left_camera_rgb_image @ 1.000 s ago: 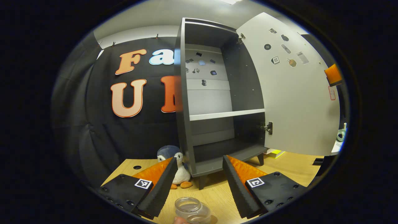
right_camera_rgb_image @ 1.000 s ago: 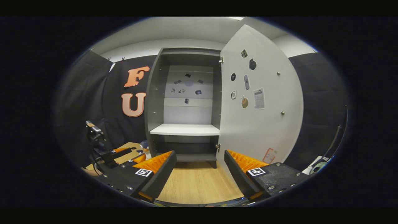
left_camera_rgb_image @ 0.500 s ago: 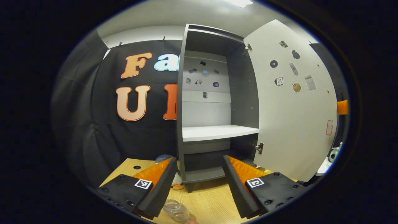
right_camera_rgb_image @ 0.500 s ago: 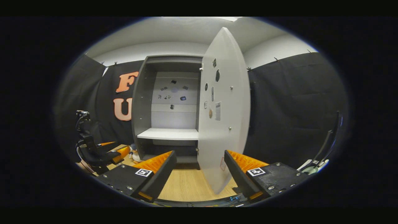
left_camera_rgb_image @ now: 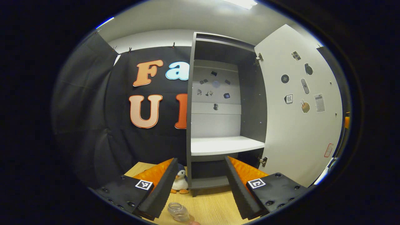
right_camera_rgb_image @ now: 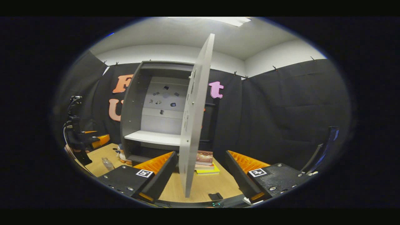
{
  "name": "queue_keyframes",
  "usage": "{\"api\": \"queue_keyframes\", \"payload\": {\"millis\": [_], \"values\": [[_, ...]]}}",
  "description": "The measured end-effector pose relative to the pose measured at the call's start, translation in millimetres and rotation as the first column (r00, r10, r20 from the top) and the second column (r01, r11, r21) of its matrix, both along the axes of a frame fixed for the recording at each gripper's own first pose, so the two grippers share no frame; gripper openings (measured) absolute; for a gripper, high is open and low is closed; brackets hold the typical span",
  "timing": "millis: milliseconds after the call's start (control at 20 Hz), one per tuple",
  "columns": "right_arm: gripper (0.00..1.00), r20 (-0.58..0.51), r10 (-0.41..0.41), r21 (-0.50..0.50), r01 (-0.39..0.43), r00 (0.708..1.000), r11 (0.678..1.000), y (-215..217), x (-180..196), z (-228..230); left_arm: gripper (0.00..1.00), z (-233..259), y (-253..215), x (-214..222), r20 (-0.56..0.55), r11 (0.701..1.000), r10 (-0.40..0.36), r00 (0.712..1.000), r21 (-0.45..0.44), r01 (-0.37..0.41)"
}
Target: Open the cabinet door with the right hand, grasp the bottle in the cabinet with the left hand and place it on the coaster, then close the cabinet door with the right hand.
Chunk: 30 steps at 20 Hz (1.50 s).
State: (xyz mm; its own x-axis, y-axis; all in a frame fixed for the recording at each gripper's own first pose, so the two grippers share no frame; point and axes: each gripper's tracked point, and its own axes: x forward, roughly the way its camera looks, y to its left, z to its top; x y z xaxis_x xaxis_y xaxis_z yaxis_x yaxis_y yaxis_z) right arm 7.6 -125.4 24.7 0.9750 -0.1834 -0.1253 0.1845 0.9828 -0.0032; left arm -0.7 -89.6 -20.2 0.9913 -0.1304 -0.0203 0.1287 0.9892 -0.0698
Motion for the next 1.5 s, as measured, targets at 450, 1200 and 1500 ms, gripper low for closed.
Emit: {"api": "queue_keyframes", "payload": {"millis": [450,1200,1500], "values": [[0.94,0.034,0.010,0.031,-0.011,0.999,0.999,-43.9,12.3,3.7,0.95,14.4,5.8,-31.1,0.024,0.997,0.080,0.996,0.002,-0.080],[0.80,0.123,0.229,0.267,-0.254,0.966,0.929,0.5,40.4,18.0,0.95,27.6,22.8,-46.2,0.046,0.990,0.140,0.989,-0.004,-0.140],[0.87,0.140,0.336,0.316,-0.363,0.931,0.876,64.7,61.9,24.6,0.94,25.0,36.9,-30.1,0.047,0.991,0.132,0.990,-0.007,-0.132]]}}
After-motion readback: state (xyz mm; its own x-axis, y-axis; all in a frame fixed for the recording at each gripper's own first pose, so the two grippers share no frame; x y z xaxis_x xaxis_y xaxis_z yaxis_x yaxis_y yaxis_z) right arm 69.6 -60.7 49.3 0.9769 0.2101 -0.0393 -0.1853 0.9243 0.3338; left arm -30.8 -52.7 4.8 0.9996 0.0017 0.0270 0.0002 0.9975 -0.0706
